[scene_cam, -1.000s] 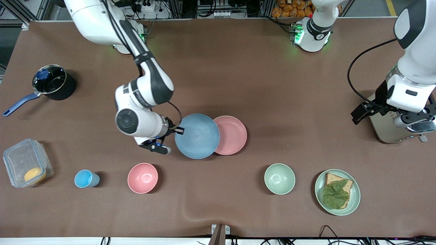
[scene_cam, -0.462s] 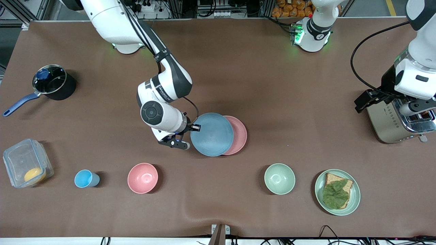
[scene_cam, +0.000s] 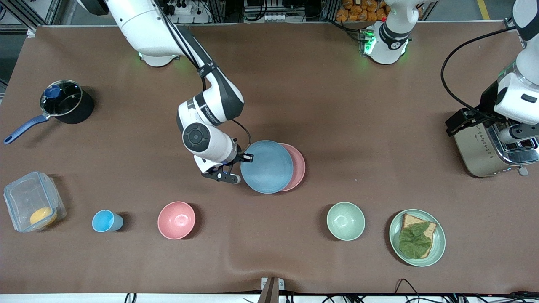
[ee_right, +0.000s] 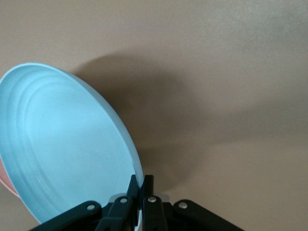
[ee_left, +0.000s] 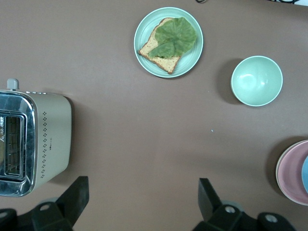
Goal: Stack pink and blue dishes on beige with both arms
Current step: 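Lower the blue plate onto the pink plate and open the right gripper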
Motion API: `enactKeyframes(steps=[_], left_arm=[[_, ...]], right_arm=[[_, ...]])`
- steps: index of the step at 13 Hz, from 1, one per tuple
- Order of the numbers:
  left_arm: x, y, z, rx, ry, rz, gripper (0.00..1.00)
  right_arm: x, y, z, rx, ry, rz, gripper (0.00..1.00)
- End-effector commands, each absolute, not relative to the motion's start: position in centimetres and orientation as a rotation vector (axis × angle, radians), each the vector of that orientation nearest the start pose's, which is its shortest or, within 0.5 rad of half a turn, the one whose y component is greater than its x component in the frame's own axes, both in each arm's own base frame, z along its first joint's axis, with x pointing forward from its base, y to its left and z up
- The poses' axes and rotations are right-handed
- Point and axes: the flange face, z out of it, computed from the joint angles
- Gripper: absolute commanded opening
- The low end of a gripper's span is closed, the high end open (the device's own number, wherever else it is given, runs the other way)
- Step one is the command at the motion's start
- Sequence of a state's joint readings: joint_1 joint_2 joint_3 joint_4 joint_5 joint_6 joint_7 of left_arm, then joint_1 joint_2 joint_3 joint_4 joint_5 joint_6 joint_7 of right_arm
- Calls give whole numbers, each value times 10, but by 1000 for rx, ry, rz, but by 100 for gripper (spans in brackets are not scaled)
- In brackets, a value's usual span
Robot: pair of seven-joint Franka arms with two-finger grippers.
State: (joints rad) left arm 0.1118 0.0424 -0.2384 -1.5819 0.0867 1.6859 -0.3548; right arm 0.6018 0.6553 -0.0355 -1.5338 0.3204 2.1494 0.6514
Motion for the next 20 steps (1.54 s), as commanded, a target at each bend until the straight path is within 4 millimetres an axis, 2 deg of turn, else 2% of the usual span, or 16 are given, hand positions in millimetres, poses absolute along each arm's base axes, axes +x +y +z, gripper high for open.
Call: enactKeyframes(steps=[1,3,6,9,10,11,12,13,14,16,17,18,20], left_arm=[[566,-64,621,-3102,-319,-112,100],[568,-71,614,-3122,-311,-86,100],[568,-70,615,-3123,-308,-88,100],[570,-73,611,-3126,-277,-79,100],[572,-74,607,-3127,-270,-67,100],[573,-74,604,-3128,-263,-62,100],[573,-76,603,-3129,-244,-55,100],[574,-81,600,-3129,-222,-48,100],[573,-84,599,-3129,-217,-46,100],[571,-82,602,-3129,-222,-43,100],[569,-83,604,-3128,-220,-41,100],[567,-83,606,-3126,-220,-34,100],[559,-80,613,-3122,-225,-15,100]], right_arm=[[587,402,264,-2914,420,232,0],[580,415,258,-2912,412,218,0],[577,422,258,-2908,417,203,0],[564,440,259,-2915,393,199,0],[565,438,261,-2919,374,191,22],[570,433,265,-2918,392,178,99],[574,427,273,-2921,392,163,100],[581,418,278,-2922,411,151,100],[590,405,292,-2914,441,131,100],[609,362,318,-2931,456,151,100],[618,339,333,-2942,396,154,100],[628,305,344,-2961,330,162,100],[645,245,354,-3018,223,176,100]])
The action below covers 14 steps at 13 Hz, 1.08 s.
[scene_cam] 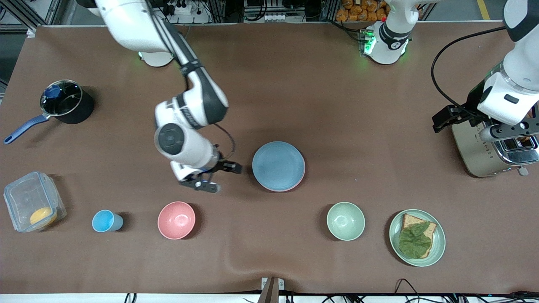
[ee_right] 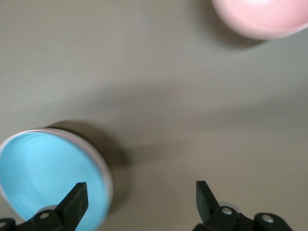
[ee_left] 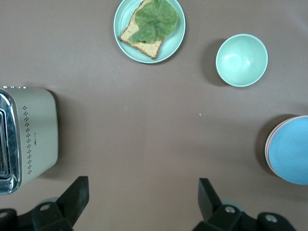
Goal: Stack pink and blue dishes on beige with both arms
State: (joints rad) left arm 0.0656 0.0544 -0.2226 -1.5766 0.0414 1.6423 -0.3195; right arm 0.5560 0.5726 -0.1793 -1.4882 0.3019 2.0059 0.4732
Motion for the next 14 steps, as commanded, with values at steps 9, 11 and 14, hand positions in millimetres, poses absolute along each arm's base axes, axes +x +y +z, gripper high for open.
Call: enactKeyframes(steps=[9,11,14], left_arm=[[556,-72,615,-3124,-60,10,100],[556,-72,615,-3124,-31,10,100],[556,-73,615,-3127,-31,11,100]], right_arm=[[678,88,362,-3192,45,135,100],[681,40,370,-3181,-2,123,100],[677,7,399,-3166,35,68,100]])
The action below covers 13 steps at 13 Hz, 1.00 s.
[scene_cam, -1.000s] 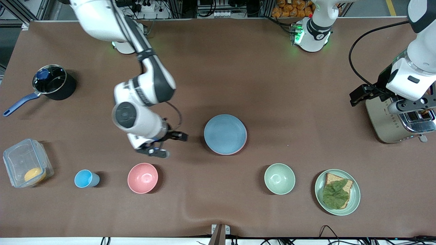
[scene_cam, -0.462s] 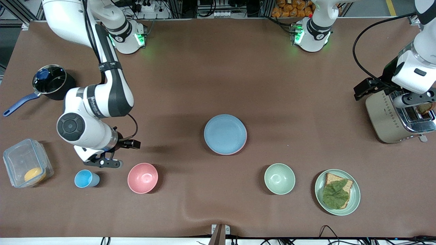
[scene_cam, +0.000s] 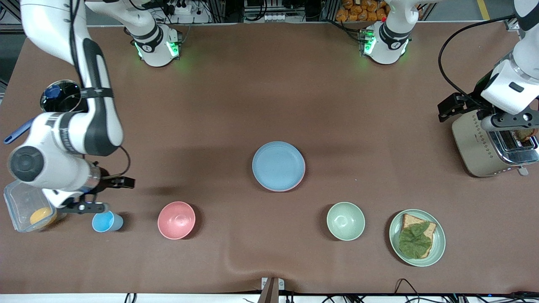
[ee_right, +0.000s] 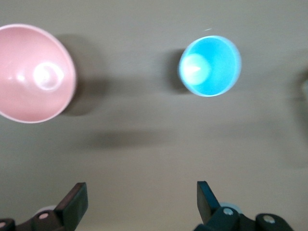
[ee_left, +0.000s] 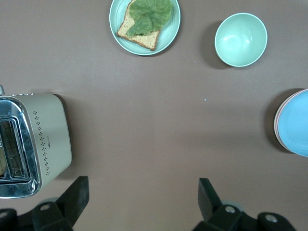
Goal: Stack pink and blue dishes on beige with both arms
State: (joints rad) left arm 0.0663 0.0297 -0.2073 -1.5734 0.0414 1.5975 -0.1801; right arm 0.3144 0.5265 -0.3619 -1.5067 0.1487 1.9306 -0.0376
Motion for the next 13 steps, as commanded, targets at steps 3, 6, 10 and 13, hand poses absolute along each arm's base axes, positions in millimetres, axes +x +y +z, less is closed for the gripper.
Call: enactKeyframes(steps=[3,6,10,13], left_arm=[[556,-74,616,-3147,-31,13,100],[556,-73,616,-3145,-31,13,100],[556,-72,616,-3147,-36,13,100],[554,-67,618,-3147,-58,13,100]], right_arm=[[653,-2,444,-3133,41,8,100],[622,-6,509,-3122,27,20,100],[591,-21,580,-3126,40,11,100],[569,-33,611,-3092,58,9,100]])
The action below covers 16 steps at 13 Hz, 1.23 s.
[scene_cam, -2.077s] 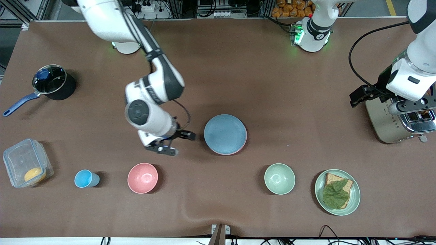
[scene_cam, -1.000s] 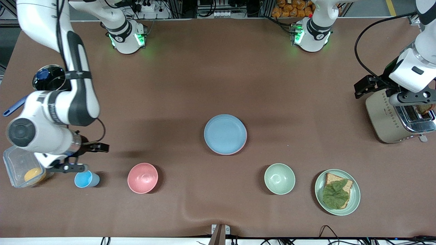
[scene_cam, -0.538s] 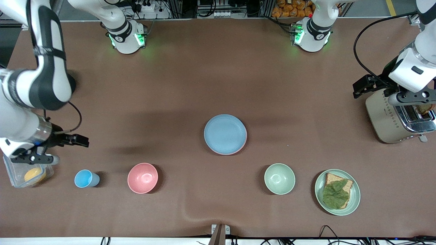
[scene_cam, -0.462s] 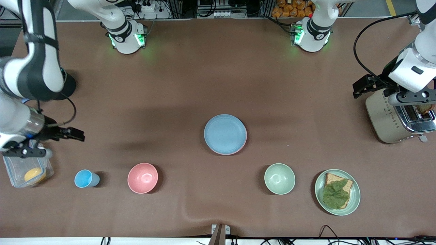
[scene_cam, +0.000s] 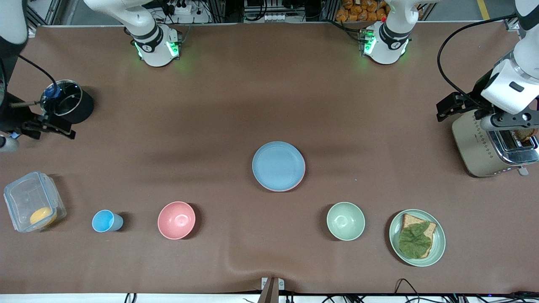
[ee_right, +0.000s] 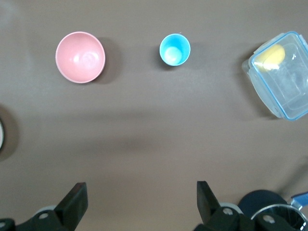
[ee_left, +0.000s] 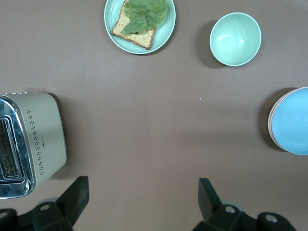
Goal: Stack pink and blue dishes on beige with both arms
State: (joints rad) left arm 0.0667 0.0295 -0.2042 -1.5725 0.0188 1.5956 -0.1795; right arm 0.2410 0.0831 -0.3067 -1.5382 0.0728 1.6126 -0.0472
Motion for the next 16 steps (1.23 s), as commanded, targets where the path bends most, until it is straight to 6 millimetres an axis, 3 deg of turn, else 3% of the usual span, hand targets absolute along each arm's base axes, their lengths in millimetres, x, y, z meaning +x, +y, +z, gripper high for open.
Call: enactKeyframes(steps=[1,4,12,16], left_arm=[[554,-63,617,-3153,-68,29,100],[555,-65,626,-3177,-66,5,100],[559,-60,621,-3163,-68,16,100],[558,-42,627,-3147,-118,-4,100]], right_arm=[[567,-34,613,-3092,53,8,100],[564,-39,617,-3095,62,8,100],[564,-44,616,-3130,70,13,100],[564,-45,617,-3130,75,11,100]])
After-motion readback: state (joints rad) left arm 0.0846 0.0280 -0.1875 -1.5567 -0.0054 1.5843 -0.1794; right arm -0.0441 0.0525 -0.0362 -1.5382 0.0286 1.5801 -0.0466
